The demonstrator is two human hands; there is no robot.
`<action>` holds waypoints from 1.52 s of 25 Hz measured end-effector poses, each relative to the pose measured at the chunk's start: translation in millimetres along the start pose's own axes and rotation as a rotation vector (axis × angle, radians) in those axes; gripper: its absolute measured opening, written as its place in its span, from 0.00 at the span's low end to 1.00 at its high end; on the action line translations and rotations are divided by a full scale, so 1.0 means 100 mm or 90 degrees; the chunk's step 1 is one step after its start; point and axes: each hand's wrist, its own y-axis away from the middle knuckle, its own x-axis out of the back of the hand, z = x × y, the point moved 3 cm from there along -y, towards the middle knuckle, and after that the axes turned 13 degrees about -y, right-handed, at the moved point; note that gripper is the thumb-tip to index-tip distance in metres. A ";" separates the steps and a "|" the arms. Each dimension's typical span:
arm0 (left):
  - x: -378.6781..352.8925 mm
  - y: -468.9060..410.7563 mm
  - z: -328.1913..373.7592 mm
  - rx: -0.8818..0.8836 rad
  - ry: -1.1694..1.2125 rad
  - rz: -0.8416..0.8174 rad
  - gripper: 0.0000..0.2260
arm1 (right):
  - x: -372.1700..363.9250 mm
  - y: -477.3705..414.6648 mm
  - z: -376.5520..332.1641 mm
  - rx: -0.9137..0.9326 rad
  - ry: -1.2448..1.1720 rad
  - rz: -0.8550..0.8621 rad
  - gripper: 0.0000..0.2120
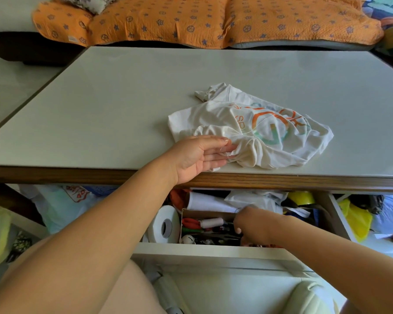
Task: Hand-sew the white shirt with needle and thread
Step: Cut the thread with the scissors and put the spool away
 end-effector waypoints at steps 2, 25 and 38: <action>0.01 0.00 0.00 0.000 0.000 -0.002 0.04 | 0.11 -0.03 -0.13 0.006 0.039 0.069 0.05; -0.03 0.08 0.04 0.003 -0.016 -0.021 0.03 | 1.02 0.94 -0.15 0.217 -0.631 0.497 0.08; -0.27 0.02 0.30 -0.097 -0.179 0.070 0.04 | 1.16 0.80 0.37 0.099 -1.215 0.317 0.20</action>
